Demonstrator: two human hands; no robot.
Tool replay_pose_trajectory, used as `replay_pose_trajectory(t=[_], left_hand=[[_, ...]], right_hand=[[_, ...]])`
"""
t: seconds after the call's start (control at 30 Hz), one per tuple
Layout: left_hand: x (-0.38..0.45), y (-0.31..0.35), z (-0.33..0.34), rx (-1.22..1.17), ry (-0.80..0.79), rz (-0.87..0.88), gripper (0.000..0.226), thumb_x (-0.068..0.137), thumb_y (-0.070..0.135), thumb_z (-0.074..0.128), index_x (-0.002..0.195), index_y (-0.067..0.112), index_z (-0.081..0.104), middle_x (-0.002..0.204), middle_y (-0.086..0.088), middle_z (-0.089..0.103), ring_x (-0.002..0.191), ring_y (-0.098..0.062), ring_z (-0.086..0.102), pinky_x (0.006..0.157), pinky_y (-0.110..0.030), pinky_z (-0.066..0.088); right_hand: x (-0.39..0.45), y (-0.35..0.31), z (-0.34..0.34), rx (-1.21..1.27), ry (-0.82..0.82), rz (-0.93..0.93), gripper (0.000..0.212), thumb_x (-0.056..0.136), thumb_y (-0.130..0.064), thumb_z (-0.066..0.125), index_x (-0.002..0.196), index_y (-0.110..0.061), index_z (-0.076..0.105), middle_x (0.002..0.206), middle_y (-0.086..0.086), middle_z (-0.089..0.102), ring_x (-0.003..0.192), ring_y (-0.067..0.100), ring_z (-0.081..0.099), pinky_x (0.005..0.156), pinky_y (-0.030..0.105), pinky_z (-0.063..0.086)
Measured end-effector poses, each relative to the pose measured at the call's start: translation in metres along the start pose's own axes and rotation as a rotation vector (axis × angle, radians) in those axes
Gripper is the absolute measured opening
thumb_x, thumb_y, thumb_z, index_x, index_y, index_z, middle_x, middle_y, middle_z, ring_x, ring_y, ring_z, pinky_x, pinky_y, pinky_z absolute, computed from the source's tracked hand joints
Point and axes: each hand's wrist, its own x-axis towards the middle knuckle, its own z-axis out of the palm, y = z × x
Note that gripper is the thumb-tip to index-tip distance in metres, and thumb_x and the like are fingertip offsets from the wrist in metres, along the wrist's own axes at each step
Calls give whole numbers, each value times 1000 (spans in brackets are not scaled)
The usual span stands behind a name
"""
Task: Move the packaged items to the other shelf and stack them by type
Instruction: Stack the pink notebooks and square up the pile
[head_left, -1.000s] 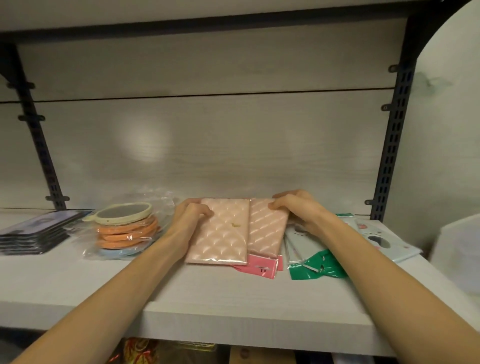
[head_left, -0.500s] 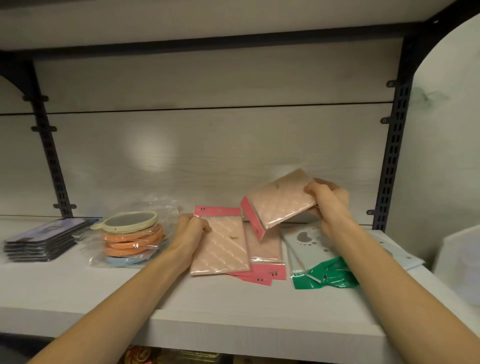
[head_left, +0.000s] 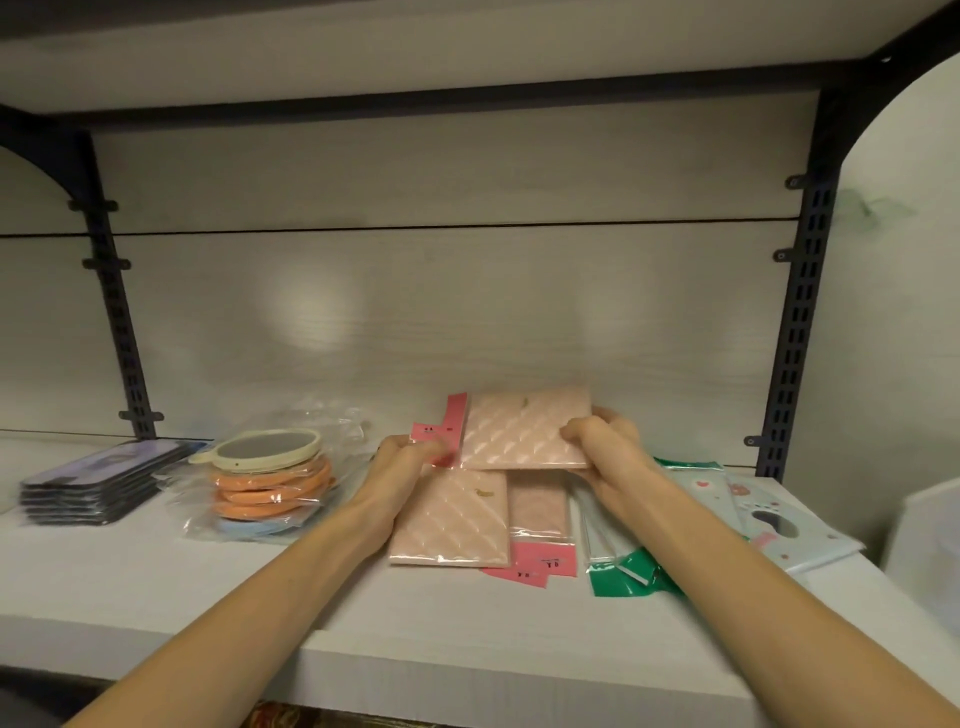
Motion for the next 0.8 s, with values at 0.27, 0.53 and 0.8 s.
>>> replay_pose_trajectory(t=[0.27,0.53,0.8], left_hand=[[9,-6,-4,-15,88,6,38,88,14,70,122,13,52,96,-11,68,75,-23,64,64,-31,51],[7,-6,-6,-12,114,39,12,90,16,72,92,5,70,92,-21,75,73,-30,69,70,-35,56],[6,-7,-5,-6,82,9,41,86,13,75,122,6,55,108,-18,72,99,-35,71,82,-41,60]], right_hand=[[-12,-2,-4,-360,-72,-53,41,83,-28,77,110,-4,58,95,11,72,80,20,71,54,28,54],[-10,3,-7,-989,-230,-207,32,73,-50,83,82,-20,75,84,-4,73,81,12,67,75,32,56],[-13,6,0,-1331,-112,-466,39,82,-58,61,87,-23,77,80,-4,74,78,17,67,73,34,57]])
